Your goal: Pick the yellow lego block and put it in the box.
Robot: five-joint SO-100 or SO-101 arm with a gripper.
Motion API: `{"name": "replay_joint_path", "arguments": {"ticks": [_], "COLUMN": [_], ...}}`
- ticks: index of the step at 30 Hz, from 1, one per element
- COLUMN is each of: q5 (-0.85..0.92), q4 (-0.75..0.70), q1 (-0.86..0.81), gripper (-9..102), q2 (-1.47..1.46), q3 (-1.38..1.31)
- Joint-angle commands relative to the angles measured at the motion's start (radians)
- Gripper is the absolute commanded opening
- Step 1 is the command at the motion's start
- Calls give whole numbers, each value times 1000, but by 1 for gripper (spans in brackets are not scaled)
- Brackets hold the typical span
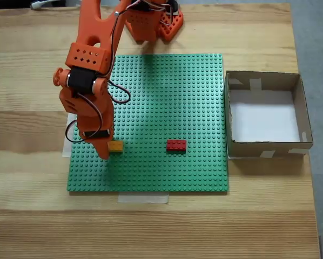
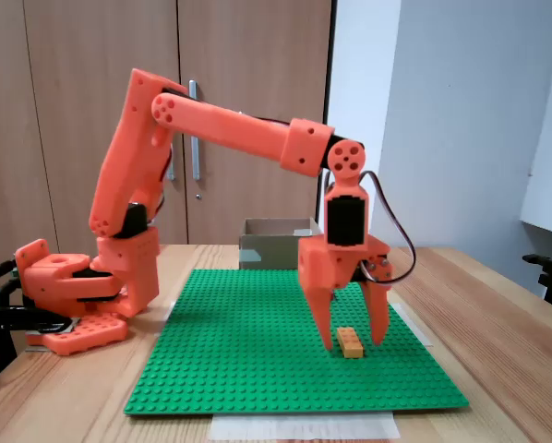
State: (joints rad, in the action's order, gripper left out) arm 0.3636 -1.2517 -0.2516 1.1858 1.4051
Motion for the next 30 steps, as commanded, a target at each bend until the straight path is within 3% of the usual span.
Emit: {"name": "replay_joint_path", "arguments": {"ticks": [1, 14, 24, 30], "q5": [12, 49, 71, 78], "q4": [12, 71, 129, 140], "q1": [-5, -15, -18, -23], "gripper": [26, 23, 14, 3], "q2": [5, -9, 0, 9], "q3": [-9, 5, 35, 38]}}
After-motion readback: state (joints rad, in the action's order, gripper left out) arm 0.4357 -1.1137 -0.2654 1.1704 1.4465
